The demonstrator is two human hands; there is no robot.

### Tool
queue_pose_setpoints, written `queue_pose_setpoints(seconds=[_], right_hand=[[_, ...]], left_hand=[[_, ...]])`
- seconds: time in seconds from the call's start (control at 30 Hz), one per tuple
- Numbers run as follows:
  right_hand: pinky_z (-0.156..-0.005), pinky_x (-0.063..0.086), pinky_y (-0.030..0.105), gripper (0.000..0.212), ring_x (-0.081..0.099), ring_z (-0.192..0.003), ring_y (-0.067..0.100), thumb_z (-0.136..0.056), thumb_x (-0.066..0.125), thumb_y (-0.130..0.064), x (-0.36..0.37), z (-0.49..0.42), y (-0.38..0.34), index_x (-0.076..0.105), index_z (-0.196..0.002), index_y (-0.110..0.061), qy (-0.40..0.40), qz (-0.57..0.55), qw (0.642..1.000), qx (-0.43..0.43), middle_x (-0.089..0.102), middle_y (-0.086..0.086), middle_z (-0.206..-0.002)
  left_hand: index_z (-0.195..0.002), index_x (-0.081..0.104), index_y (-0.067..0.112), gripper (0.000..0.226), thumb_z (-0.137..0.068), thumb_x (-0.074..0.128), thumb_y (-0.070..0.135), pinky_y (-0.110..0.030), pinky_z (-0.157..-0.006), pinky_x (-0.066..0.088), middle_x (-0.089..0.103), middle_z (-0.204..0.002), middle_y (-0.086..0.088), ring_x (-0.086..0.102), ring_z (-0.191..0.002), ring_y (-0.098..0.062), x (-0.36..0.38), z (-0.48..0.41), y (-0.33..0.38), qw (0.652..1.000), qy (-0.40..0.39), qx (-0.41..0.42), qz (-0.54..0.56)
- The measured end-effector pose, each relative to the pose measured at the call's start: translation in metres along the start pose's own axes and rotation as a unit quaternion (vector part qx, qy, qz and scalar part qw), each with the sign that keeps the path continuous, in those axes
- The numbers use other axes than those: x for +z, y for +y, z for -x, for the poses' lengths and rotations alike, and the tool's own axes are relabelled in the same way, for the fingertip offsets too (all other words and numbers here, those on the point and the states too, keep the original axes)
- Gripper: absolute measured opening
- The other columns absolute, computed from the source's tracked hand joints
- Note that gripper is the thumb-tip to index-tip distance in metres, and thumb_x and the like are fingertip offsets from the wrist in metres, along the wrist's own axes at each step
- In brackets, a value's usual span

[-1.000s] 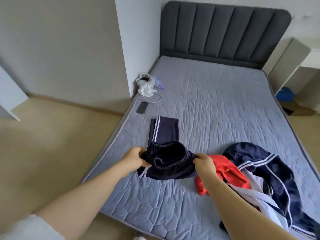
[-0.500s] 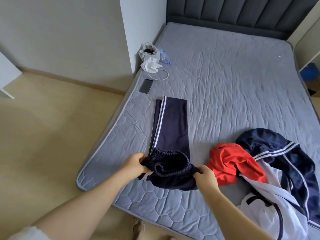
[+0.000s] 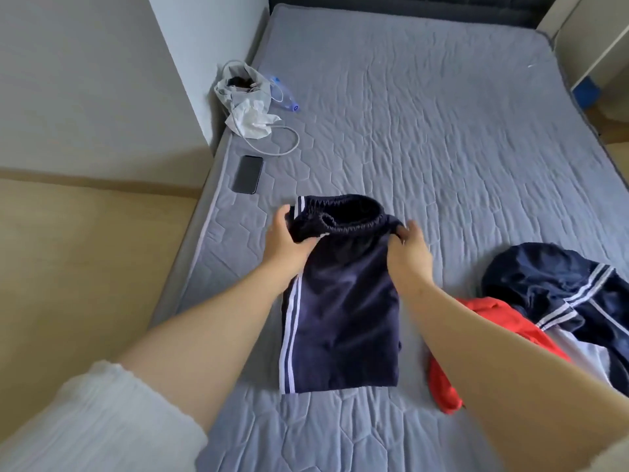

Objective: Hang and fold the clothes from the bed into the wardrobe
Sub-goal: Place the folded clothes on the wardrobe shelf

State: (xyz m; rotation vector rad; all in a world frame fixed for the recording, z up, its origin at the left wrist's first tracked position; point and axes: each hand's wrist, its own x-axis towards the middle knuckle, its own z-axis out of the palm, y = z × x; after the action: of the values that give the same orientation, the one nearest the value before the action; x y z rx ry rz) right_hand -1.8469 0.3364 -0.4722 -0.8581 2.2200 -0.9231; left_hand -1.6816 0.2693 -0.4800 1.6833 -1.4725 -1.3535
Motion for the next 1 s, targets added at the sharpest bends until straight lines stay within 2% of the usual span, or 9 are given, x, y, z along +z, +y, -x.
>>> queue_pose_setpoints(seconds=[0.07,0.2,0.3,0.43,0.53,0.63,0.73,0.8,1.0], right_hand=[[-0.101,0.034,0.031,0.058,0.035,-0.135,0.023,-0.095,0.039,-0.017,0.01,-0.005,0.01,0.016,-0.148,-0.022,-0.046,0.031,0.997,-0.058,0.03,-0.006,-0.152],[-0.114,0.011,0.031,0.065,0.002,-0.146,0.015,-0.096,0.037,-0.016,0.033,-0.005,0.068,0.003,-0.151,-0.021,-0.15,0.209,0.959,-0.117,0.007,-0.007,-0.158],[-0.116,0.007,0.031,0.065,-0.004,-0.146,0.015,-0.096,0.036,-0.02,0.058,0.001,0.118,0.0,-0.15,-0.022,-0.227,0.292,0.921,-0.12,0.002,-0.009,-0.158],[-0.116,0.005,0.036,0.07,-0.005,-0.146,0.017,-0.093,0.041,-0.028,0.092,0.007,0.178,0.001,-0.15,-0.025,-0.32,0.37,0.864,-0.117,-0.001,-0.009,-0.158],[-0.116,0.002,0.041,0.079,-0.008,-0.146,0.021,-0.09,0.048,-0.04,0.108,0.013,0.223,-0.002,-0.15,-0.029,-0.368,0.445,0.804,-0.14,-0.004,-0.005,-0.159],[-0.116,-0.004,0.045,0.092,-0.014,-0.145,0.025,-0.086,0.056,-0.051,0.117,0.013,0.255,-0.009,-0.149,-0.032,-0.375,0.505,0.757,-0.176,-0.013,-0.003,-0.158],[-0.116,0.0,0.044,0.088,-0.011,-0.145,0.025,-0.089,0.054,-0.048,0.127,0.0,0.27,-0.01,-0.148,-0.034,-0.339,0.526,0.752,-0.205,-0.012,-0.003,-0.158],[-0.116,0.006,0.042,0.078,-0.006,-0.146,0.024,-0.094,0.05,-0.03,0.133,-0.009,0.273,-0.006,-0.148,-0.035,-0.326,0.517,0.763,-0.212,-0.007,-0.004,-0.158],[-0.11,0.023,0.032,0.055,0.02,-0.142,0.022,-0.095,0.034,-0.007,0.135,-0.013,0.273,0.027,-0.145,-0.029,-0.34,0.447,0.808,-0.178,0.027,-0.005,-0.153]], left_hand=[[-0.149,0.01,0.024,0.086,-0.084,0.066,0.015,-0.032,-0.112,0.025,0.017,-0.153,-0.004,0.028,-0.137,-0.022,0.013,-0.015,-0.011,1.0,-0.002,-0.012,0.013],[-0.149,0.002,0.019,0.086,-0.087,0.061,0.011,-0.024,-0.11,0.013,0.0,-0.156,-0.005,0.01,-0.143,-0.017,0.038,-0.018,-0.07,0.984,-0.062,0.057,-0.16],[-0.15,0.001,0.024,0.078,-0.091,0.054,0.019,-0.027,-0.112,0.014,-0.009,-0.157,0.004,0.003,-0.145,-0.015,0.056,-0.008,-0.125,0.919,-0.178,0.122,-0.331],[-0.15,0.003,0.02,0.08,-0.09,0.053,0.034,-0.035,-0.116,0.01,0.002,-0.158,0.002,-0.001,-0.145,-0.018,0.081,0.009,-0.19,0.817,-0.287,0.142,-0.48],[-0.15,-0.002,0.021,0.088,-0.086,0.055,0.044,-0.042,-0.116,0.003,-0.001,-0.158,0.0,-0.003,-0.145,-0.022,0.093,0.021,-0.233,0.747,-0.326,0.117,-0.567],[-0.149,-0.009,0.024,0.098,-0.083,0.06,0.045,-0.045,-0.115,-0.007,-0.01,-0.158,-0.004,-0.011,-0.144,-0.025,0.1,0.028,-0.265,0.709,-0.323,0.121,-0.616],[-0.148,-0.012,0.025,0.099,-0.084,0.062,0.038,-0.045,-0.114,-0.01,-0.016,-0.157,-0.004,-0.015,-0.144,-0.026,0.108,0.021,-0.284,0.703,-0.29,0.13,-0.636],[-0.148,-0.01,0.026,0.085,-0.09,0.052,0.024,-0.043,-0.115,-0.007,-0.012,-0.157,-0.005,-0.011,-0.144,-0.026,0.111,0.011,-0.288,0.71,-0.265,0.141,-0.637],[-0.149,0.015,0.021,0.065,-0.091,0.028,-0.004,-0.031,-0.113,0.01,0.012,-0.157,-0.001,0.011,-0.145,-0.022,0.113,0.012,-0.291,0.774,-0.274,0.129,-0.556]])
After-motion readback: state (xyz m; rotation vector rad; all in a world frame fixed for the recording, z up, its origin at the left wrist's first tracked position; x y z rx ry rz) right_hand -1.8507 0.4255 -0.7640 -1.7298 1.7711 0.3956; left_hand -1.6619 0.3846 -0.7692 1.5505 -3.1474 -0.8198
